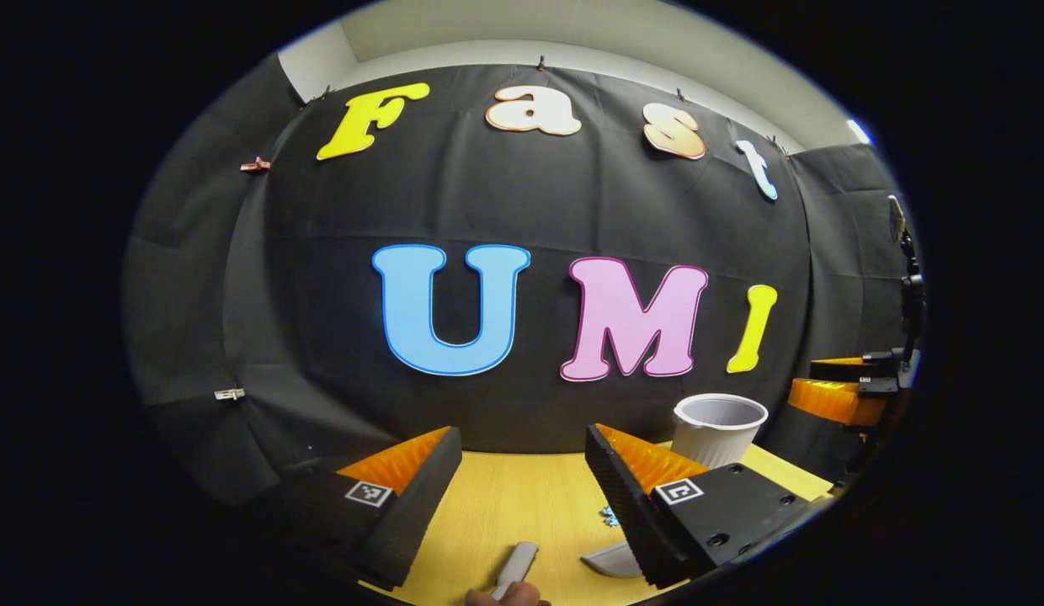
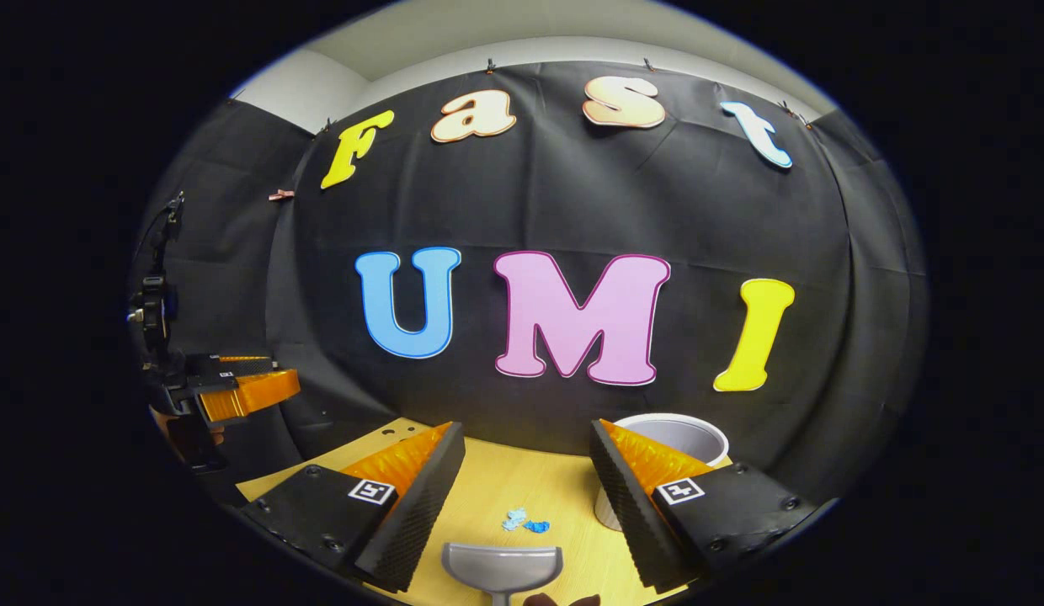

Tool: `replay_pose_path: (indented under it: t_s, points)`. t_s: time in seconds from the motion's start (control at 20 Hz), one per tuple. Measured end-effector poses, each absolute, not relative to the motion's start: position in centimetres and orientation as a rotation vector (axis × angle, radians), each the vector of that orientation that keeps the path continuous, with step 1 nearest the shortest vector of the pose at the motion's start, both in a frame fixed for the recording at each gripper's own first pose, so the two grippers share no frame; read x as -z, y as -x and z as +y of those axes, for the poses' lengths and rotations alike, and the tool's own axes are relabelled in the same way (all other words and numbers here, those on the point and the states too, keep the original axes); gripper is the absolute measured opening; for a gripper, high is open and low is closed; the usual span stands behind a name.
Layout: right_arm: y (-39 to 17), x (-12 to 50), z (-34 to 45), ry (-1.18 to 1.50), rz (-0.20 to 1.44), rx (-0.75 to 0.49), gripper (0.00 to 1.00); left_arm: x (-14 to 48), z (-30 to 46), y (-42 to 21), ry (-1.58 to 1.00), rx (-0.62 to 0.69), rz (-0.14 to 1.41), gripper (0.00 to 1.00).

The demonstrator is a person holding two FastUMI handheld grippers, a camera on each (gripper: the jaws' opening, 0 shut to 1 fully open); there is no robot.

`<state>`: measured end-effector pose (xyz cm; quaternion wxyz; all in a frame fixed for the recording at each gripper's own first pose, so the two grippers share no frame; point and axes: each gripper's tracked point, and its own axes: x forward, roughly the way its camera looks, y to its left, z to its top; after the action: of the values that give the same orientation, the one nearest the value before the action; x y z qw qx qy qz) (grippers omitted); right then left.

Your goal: Pick up the small broom and dustpan from the desktop, sweep the trash into the dustpan with the broom, and then empty the trash into the garbage bin.

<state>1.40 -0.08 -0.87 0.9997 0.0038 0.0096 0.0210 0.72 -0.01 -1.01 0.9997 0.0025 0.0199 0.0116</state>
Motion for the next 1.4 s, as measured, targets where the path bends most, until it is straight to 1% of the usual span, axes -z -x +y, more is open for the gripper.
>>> replay_pose_path:
  t_s: [0.3, 0.5, 0.6, 0.8, 1.05, 1.3, 1.4]
  points:
    - [-1.4, 1.2, 0.0, -0.023, 0.038, -0.061, 0.96, 1.3, -0.6, -1.1, -0.006, -0.008, 0.043, 0.98]
    - [-0.3, 4.0, 1.0, -0.02, 0.136, -0.107, 0.96, 2.0, -0.5, -1.3, -0.007, -0.002, 0.055, 0.98]
    - [0.6, 5.9, 1.1, -0.008, 0.203, -0.11, 0.96, 2.4, -0.3, -1.5, -0.016, 0.0, 0.06, 0.98]
    - [1.8, 8.5, 1.5, -0.005, 0.269, -0.11, 0.97, 3.4, 0.1, -1.4, -0.007, 0.01, 0.075, 0.97]
    - [4.1, 16.4, 2.3, -0.047, 0.534, -0.114, 0.97, 5.3, 1.1, -0.7, 0.013, 0.0, 0.117, 0.97]
    - [7.0, 24.6, 2.8, -0.01, 0.796, -0.113, 0.97, 6.5, 2.7, 0.1, 0.017, -0.02, 0.131, 0.97]
    - [7.3, 27.4, 3.0, -0.023, 0.862, -0.105, 0.97, 6.8, 3.4, 0.4, 0.019, -0.025, 0.134, 0.97]
